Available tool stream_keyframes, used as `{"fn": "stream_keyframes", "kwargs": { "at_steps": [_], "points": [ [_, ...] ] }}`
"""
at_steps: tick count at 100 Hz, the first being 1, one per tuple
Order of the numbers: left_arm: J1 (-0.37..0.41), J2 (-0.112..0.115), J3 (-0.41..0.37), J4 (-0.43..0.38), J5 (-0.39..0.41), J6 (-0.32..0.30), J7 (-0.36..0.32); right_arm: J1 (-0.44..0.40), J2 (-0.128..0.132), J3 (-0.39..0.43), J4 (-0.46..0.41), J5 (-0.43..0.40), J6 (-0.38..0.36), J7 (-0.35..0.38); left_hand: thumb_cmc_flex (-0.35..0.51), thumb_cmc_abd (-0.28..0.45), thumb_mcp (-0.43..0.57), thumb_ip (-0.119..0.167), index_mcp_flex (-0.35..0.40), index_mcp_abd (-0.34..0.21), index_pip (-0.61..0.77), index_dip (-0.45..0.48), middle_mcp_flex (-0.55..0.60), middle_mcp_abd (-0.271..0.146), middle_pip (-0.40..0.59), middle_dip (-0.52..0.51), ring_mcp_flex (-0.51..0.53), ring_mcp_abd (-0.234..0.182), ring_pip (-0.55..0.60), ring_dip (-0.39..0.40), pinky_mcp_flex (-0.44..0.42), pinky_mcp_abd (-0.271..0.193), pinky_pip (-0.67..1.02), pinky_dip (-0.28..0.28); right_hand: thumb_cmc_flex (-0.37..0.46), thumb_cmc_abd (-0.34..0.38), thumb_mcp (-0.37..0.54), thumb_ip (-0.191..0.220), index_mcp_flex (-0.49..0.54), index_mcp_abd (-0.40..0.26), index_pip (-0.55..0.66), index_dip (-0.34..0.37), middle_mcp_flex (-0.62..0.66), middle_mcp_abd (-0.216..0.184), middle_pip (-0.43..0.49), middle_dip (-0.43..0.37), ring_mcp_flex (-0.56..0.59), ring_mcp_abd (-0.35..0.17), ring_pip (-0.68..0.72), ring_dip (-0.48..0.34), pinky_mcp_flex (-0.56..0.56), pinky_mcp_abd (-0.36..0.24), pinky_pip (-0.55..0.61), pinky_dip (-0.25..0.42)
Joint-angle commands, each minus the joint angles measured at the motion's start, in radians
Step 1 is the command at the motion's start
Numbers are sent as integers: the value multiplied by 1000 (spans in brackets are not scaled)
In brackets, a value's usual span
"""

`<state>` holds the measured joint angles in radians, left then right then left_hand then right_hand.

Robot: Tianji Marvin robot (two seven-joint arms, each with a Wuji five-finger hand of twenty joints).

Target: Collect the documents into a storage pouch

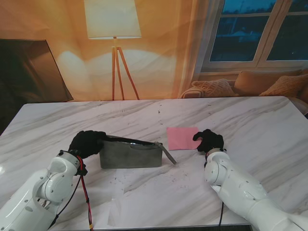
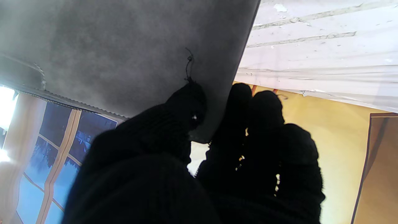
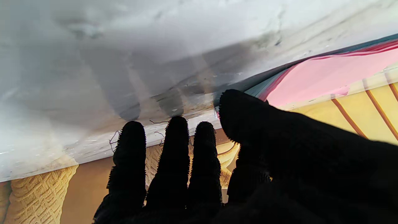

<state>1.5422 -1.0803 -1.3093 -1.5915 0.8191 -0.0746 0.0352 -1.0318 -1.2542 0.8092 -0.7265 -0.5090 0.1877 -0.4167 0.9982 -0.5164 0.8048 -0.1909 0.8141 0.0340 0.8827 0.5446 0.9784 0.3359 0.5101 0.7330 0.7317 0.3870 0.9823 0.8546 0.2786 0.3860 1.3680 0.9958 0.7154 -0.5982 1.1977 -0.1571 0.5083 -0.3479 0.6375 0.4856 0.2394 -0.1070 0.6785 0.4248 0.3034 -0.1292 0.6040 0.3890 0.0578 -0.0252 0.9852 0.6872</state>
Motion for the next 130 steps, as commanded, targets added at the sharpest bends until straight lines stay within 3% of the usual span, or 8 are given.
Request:
{"fn": "stream_keyframes", "kwargs": {
  "at_steps": [1, 9, 20, 39, 65, 89, 107, 130],
  "points": [
    [3, -2, 1, -4, -2, -1, -16, 2, -9, -4, 9, 2, -3, 10, 26, 25, -19, -15, -7, 45, 35, 35, 13, -38, 25, 16, -12, 66, 22, 12, -28, -73, -10, -22, 20, 47, -23, 43, 71, 9, 41, -6, 26, -26, 4, 2, 62, 9, 29, 18, 5, -22, 24, 3],
    [3, -2, 2, -3, -3, 0, -16, 5, -12, -8, 19, 4, -8, 5, 27, 25, -18, -15, -6, 46, 35, 36, 12, -36, 25, 16, -12, 66, 22, 12, -29, -73, -10, -22, -9, 83, -58, 41, 132, 38, 59, -10, 64, -33, 4, 4, 74, 11, 37, 22, 10, -23, 37, 3],
    [3, -2, 2, -3, -4, 0, -15, 6, -14, -10, 24, 4, -12, -2, 25, 25, -19, -15, -6, 45, 35, 37, 12, -37, 26, 16, -12, 67, 22, 12, -29, -73, -11, -22, -3, 79, -105, -51, 167, 56, 133, -119, 104, -36, 0, 17, 87, 10, 46, 28, 13, -25, 54, -4],
    [5, -2, 1, -6, -5, 3, -17, 21, -24, -30, 65, 0, -37, -43, 26, 27, -20, -15, -9, 46, 34, 38, 11, -36, 27, 15, -14, 68, 22, 12, -30, -73, -11, -22, 18, 78, -165, -99, 217, 99, 303, -190, 162, -25, 21, 35, 120, 10, 79, 44, 32, -25, 92, -1],
    [9, -3, -2, -9, -4, 5, -15, 27, -33, -33, 91, 8, -67, -75, 25, 28, -22, -15, -8, 46, 33, 41, 9, -36, 28, 14, -14, 67, 23, 12, -31, -73, -11, -22, -30, 71, -163, -111, 300, 126, 426, -120, 214, -23, 46, 46, 126, 2, 91, 51, 29, -35, 107, -8],
    [9, -3, -4, -9, -5, 2, -12, -17, -3, 23, 12, -28, -98, -69, 25, 29, -24, -14, -9, 47, 32, 44, 9, -37, 29, 13, -14, 68, 23, 12, -31, -74, -11, -22, -65, 96, -146, -126, 293, 139, 437, -22, 277, -46, 6, 35, 89, -24, 30, 22, -36, -64, 4, -50],
    [7, -4, -4, -6, -7, 0, -8, -70, 15, 102, -78, -40, -134, -67, 26, 29, -24, -14, -9, 47, 31, 45, 9, -36, 29, 13, -14, 68, 23, 11, -32, -74, -11, -22, -99, 58, -95, -138, 353, 106, 417, 18, 606, 36, -54, 62, 202, -40, 18, 13, -14, -95, -43, -69],
    [6, -4, -3, -5, -9, -1, -6, -118, 21, 163, -157, -28, -162, -53, 26, 30, -25, -14, -9, 46, 30, 48, 9, -36, 30, 12, -14, 68, 23, 11, -32, -73, -11, -22, -115, 52, -68, -146, 343, 173, 427, 43, 769, 127, 90, 197, 321, -2, 117, 56, 10, -75, -29, -61]
  ]
}}
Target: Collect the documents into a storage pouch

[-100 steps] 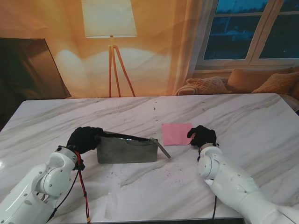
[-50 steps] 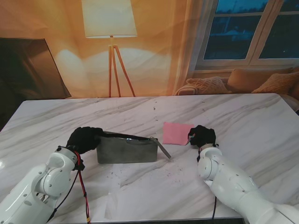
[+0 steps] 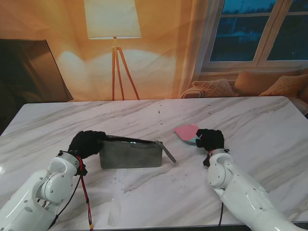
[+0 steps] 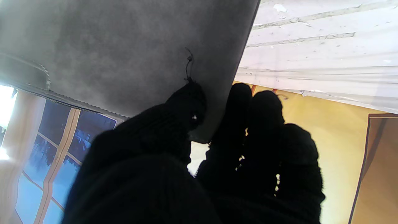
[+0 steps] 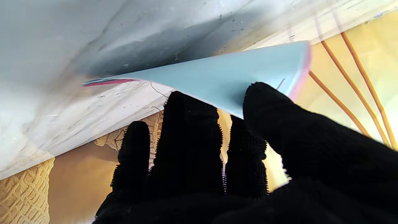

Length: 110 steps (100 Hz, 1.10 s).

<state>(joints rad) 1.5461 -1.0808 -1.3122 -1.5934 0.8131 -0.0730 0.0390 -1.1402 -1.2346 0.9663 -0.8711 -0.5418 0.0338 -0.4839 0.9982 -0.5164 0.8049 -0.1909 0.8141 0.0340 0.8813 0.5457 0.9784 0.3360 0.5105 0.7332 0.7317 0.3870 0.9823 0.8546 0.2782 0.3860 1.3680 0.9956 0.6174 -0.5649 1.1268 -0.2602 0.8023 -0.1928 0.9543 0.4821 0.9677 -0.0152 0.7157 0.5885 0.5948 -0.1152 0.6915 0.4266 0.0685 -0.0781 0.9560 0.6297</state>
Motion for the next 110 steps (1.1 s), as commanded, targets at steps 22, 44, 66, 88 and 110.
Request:
{"fn": "stream_keyframes", "kwargs": {
  "at_steps": [22, 44, 66, 88, 110],
  "points": [
    [2, -4, -3, -3, -3, -6, -9, -37, -1, 39, -53, 20, -39, 2, 26, 30, -25, -14, -9, 45, 31, 49, 8, -37, 30, 12, -15, 69, 23, 11, -32, -73, -12, -22, -21, -7, 34, -31, 56, 34, 125, 81, 71, 31, -8, -16, 59, -4, -48, -22, 60, -88, -42, -75],
    [1, -4, -4, -2, -3, -6, -6, -94, 0, 101, -145, 43, -51, 1, 26, 30, -26, -15, -10, 48, 30, 50, 7, -35, 30, 12, -15, 69, 23, 11, -33, -74, -12, -22, -8, -1, 37, -40, 56, 44, 129, 91, 106, 59, 4, -12, 115, 38, -36, -21, 104, -66, 9, -87],
    [2, -4, -7, -3, 1, -10, -5, -166, 9, 185, -275, 61, -67, 25, 27, 31, -28, -15, -10, 45, 29, 51, 8, -39, 30, 11, -15, 67, 22, 11, -32, -74, -12, -22, 9, 7, 25, -47, 70, 10, 127, 112, 106, 54, 19, 1, 133, 43, -2, -7, 120, -62, 37, -104],
    [2, -4, -6, -1, 1, -11, -2, -218, 24, 246, -372, 31, -124, 36, 28, 32, -29, -14, -9, 40, 29, 52, 8, -42, 26, 10, -17, 67, 21, 10, -36, -74, -16, -24, -6, -22, 46, -49, 103, -11, 101, 111, 145, 46, 2, -11, 168, 44, 5, -8, 152, -54, 61, -117],
    [4, -4, -6, -1, 2, -13, -1, -248, 27, 289, -438, 18, -166, 21, 29, 33, -32, -13, -9, 35, 29, 53, 8, -46, 24, 10, -17, 65, 19, 9, -39, -73, -21, -28, -13, -31, 56, -51, 116, -11, 91, 105, 159, 48, -2, -13, 179, 47, 9, -9, 160, -47, 75, -121]
  ]
}}
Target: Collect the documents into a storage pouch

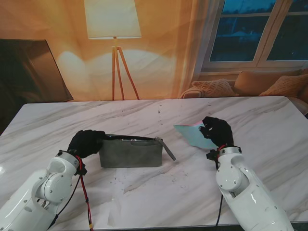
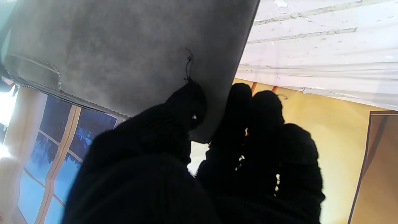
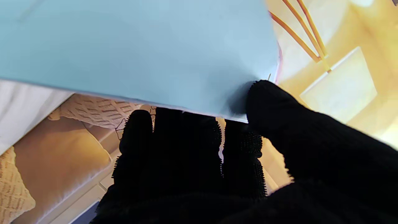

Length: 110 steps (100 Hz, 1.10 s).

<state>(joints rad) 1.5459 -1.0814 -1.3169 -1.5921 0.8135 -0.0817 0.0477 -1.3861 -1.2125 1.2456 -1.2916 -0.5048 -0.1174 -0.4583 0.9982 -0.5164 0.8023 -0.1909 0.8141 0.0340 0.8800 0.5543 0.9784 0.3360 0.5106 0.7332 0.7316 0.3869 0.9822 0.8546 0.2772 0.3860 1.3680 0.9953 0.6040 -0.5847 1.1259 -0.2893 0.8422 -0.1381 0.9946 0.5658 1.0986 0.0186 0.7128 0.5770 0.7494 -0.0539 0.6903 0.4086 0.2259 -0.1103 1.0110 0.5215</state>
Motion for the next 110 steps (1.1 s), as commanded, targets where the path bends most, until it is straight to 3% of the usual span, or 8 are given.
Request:
{"fn": "stream_keyframes", "kwargs": {
  "at_steps": [1, 47, 60, 110],
  "points": [
    [4, -3, -1, -2, 2, -4, -9, -3, 5, 11, -20, -20, -17, -6, 29, 33, -29, -13, -9, 35, 30, 44, 8, -46, 23, 10, -17, 65, 19, 9, -38, -73, -21, -28, 0, -12, 57, -22, 76, -66, 51, 21, 29, 13, 0, -1, 25, -14, 10, 9, 3, -15, 20, -13],
    [-11, -5, 15, 10, -16, -7, -11, -31, -2, 69, -144, -6, -71, -33, 31, 36, -33, -12, -6, 27, 27, 41, 7, -49, 15, 8, -22, 63, 11, 5, -43, -72, -28, -36, 3, -17, 63, -23, 88, -53, 41, 23, 38, 16, -6, -2, 27, -18, 8, 6, 5, -25, 20, -29],
    [-17, -7, 17, 16, -23, -15, -4, -28, -4, 73, -178, -5, -76, -38, 35, 41, -41, -11, -5, -12, 36, 51, 7, -52, 14, 10, -21, 59, 9, 4, -42, -74, -27, -39, 4, -12, 58, -23, 85, -55, 38, 26, 34, 12, -8, -1, 25, -21, 6, 5, 5, -26, 20, -33],
    [-43, -14, 44, 42, -52, -31, 20, -30, -18, 50, -325, 97, -54, -8, 43, 41, -45, -10, 2, -29, 36, 63, 30, -51, 22, 0, 4, 57, 15, 0, -18, -72, -17, -49, 13, 4, 39, -19, 75, -41, 34, 34, 24, 15, -5, 4, 18, -27, 3, 4, -1, -27, 20, -46]
  ]
}}
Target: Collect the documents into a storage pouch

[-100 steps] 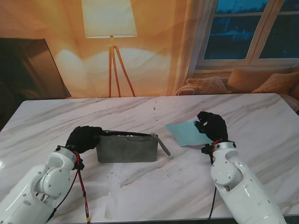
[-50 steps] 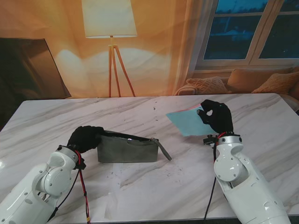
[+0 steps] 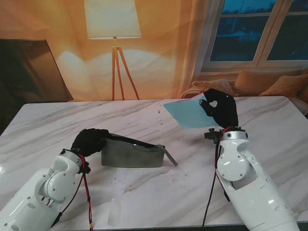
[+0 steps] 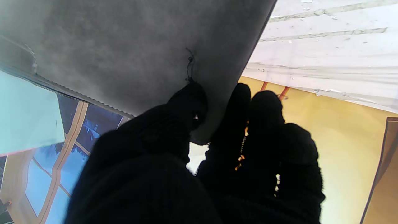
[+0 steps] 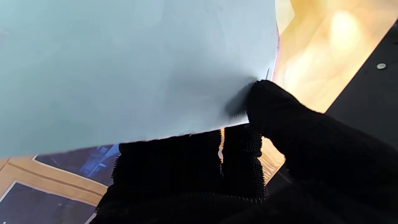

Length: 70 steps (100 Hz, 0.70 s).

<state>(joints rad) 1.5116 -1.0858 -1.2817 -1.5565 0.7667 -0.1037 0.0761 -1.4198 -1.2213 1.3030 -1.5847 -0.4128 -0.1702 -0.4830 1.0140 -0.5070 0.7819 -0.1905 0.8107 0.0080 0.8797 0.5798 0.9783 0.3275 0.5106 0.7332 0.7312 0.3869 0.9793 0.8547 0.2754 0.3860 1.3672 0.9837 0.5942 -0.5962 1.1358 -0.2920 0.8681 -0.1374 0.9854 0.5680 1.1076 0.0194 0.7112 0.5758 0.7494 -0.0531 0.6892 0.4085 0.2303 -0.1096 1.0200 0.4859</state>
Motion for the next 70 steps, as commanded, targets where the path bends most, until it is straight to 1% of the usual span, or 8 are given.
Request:
{"fn": "stream_keyframes", "kwargs": {
  "at_steps": [1, 24, 31, 70],
  "points": [
    [-10, -10, 10, 8, -7, -9, -8, 3, -9, -8, -34, 7, -1, 17, 29, 32, -24, -10, 5, -2, 36, 38, 29, -42, 21, 0, 4, 57, 18, 0, -16, -72, -17, -38, 22, 16, 29, -17, 49, -41, 43, 32, 15, 14, -3, 5, 18, -28, 4, 4, -5, -28, 10, -11],
    [-29, -17, 33, 26, -32, -8, 12, -2, -14, -42, -81, 41, -2, 25, 31, 27, -22, -10, 8, 5, 38, 41, 35, -38, 24, 2, 10, 61, 24, 0, -13, -69, -13, -39, 20, 20, 26, -16, 46, -49, 42, 35, 15, 9, -2, 5, 21, -31, 1, 3, -5, -28, 11, -14],
    [-31, -17, 36, 27, -37, -4, 10, -3, -18, -59, -95, 63, 5, 29, 30, 25, -19, -10, 7, 14, 37, 42, 37, -32, 27, 4, 11, 64, 26, 1, -11, -68, -11, -39, 20, 20, 24, -16, 46, -46, 42, 37, 14, 11, -2, 6, 19, -32, 0, 2, -5, -28, 11, -14],
    [-34, -22, 44, 24, -57, 23, 11, 4, -32, -159, -145, 122, 24, 36, 30, 26, -8, -15, -2, 55, 34, 50, 38, -17, 47, 7, 20, 76, 41, 3, -7, -63, -5, -39, 17, 25, 20, -16, 43, -50, 42, 43, 11, 6, -1, 8, 18, -35, 0, 3, -2, -30, 12, -18]
  ]
}}
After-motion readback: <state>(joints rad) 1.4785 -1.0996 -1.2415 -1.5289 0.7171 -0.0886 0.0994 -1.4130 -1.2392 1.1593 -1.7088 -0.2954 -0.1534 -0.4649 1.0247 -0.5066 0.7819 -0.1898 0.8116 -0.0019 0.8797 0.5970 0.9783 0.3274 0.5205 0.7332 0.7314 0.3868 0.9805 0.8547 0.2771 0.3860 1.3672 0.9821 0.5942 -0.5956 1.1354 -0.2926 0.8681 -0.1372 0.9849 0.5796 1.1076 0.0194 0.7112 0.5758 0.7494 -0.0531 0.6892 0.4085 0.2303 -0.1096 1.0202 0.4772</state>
